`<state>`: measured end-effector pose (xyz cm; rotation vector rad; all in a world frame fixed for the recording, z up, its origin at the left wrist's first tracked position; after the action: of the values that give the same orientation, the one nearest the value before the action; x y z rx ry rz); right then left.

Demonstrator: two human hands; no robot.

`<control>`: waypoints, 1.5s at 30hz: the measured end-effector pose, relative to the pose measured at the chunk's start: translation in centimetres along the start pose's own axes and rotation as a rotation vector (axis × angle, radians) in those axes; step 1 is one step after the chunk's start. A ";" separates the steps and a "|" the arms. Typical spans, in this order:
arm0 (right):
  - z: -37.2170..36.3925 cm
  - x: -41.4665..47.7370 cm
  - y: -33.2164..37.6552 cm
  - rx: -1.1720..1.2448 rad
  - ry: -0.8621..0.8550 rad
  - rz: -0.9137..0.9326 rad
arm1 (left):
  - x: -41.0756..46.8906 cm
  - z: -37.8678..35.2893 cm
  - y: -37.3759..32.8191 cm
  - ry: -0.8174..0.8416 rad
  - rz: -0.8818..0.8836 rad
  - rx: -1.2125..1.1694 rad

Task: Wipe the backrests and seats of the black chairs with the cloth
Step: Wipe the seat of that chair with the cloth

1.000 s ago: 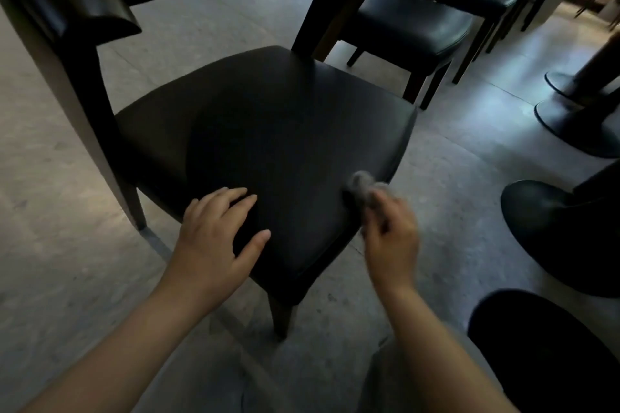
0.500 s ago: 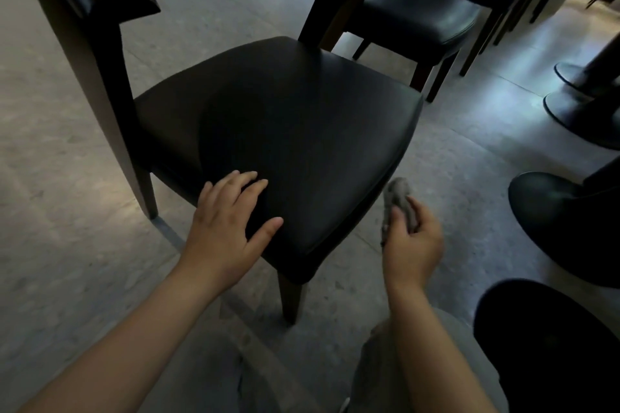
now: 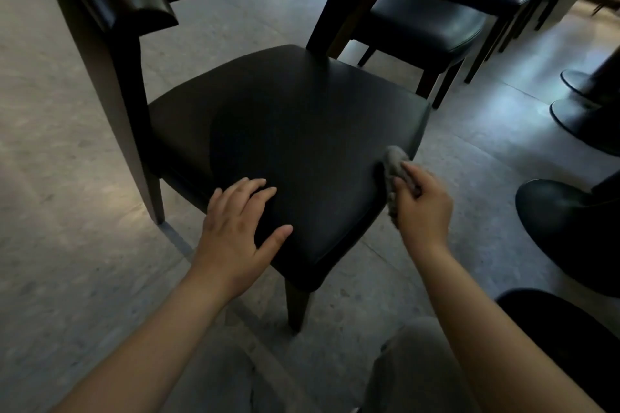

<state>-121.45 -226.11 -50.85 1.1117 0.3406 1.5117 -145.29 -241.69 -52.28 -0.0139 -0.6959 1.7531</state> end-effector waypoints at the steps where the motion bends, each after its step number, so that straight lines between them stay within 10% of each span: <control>1: -0.3 -0.7 1.1 0.037 0.067 0.088 | 0.0 0.1 -0.1 0.004 0.004 0.003; 5: -0.7 -1.1 0.6 -0.004 0.088 0.274 | 0.1 0.6 -0.5 0.033 0.011 0.031; 11: -0.8 4.0 -5.0 -0.074 -0.065 -0.154 | 1.5 1.2 -2.2 0.012 0.042 0.101; 18: -2.2 2.2 0.1 0.006 0.106 0.475 | 4.6 0.0 -5.8 0.023 -0.063 0.004; 24: -1.7 6.9 -5.1 0.021 -0.075 -0.025 | 5.2 -1.3 -6.3 0.093 -0.029 0.101; 45: 15.3 2.5 7.9 -0.021 0.007 -0.572 | 9.3 8.6 -16.5 0.611 0.181 0.064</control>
<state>-113.96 -231.68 -36.11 0.8917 0.5904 1.0085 -136.77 -235.04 -34.55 -0.5605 -0.1937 1.8085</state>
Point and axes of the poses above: each hand's wrist, its own x-axis towards the middle knuckle, its own z-axis out of the back of the hand, y = z × x, the point moved 4 cm from there along x, towards the middle knuckle, and after that the axes turned 9 degrees about -y, right-handed, at the moved point
